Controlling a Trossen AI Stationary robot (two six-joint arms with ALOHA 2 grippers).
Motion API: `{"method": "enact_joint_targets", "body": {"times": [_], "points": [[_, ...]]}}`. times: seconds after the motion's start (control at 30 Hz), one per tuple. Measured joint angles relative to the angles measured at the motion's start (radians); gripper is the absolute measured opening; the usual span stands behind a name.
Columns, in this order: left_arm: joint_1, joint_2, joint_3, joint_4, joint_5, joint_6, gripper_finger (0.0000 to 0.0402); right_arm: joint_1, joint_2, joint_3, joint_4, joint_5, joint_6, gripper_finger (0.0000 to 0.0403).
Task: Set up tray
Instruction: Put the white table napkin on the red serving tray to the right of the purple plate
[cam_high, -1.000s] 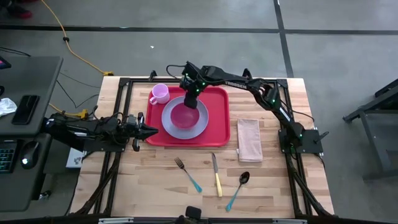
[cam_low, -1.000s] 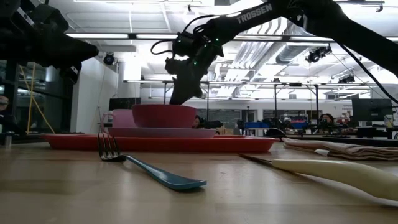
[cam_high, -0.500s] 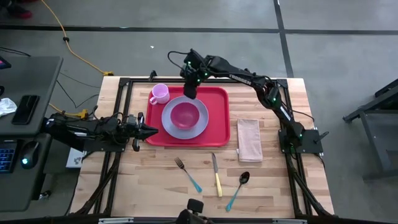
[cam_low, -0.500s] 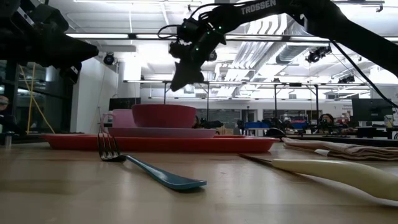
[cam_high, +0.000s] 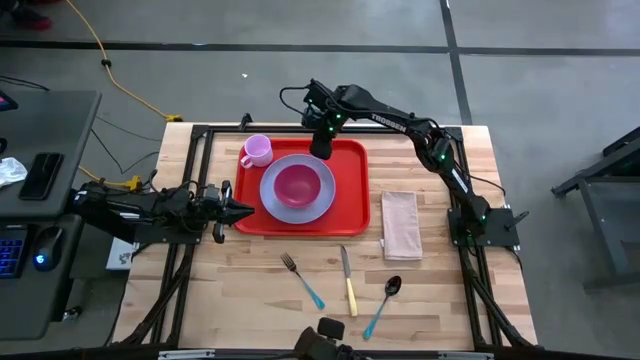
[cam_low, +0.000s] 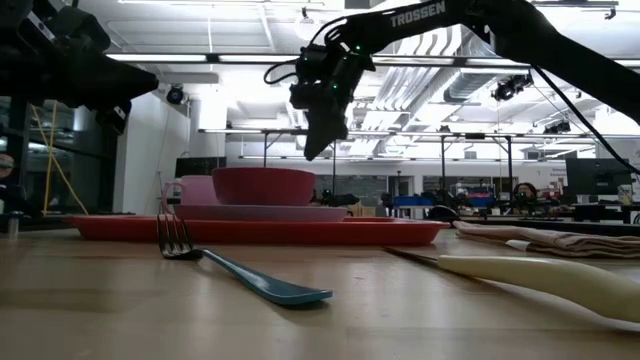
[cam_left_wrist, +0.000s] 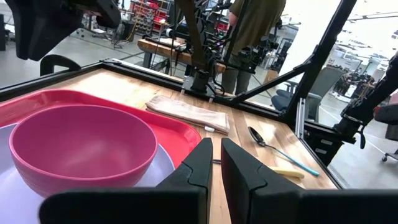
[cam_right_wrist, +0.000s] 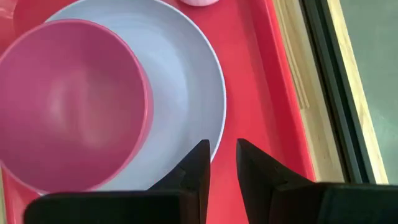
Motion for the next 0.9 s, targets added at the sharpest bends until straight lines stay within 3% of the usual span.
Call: {"method": "enact_joint_targets", "body": {"times": [0.43,0.77,0.9], "points": [[0.000,0.000,0.000,0.000,0.000,-0.068,0.0065,-0.071,0.000,0.000,-0.065,-0.019,-0.058,0.0057],[0.000,0.000,0.000,0.000,0.000,-0.068,0.0065,-0.167,-0.002,0.000,-0.137,-0.181,-0.100,0.0057],[0.000,0.000,0.000,0.000,0.000,-0.068,0.0065,-0.191,-0.002,0.000,-0.158,-0.194,-0.133,0.0057]]}}
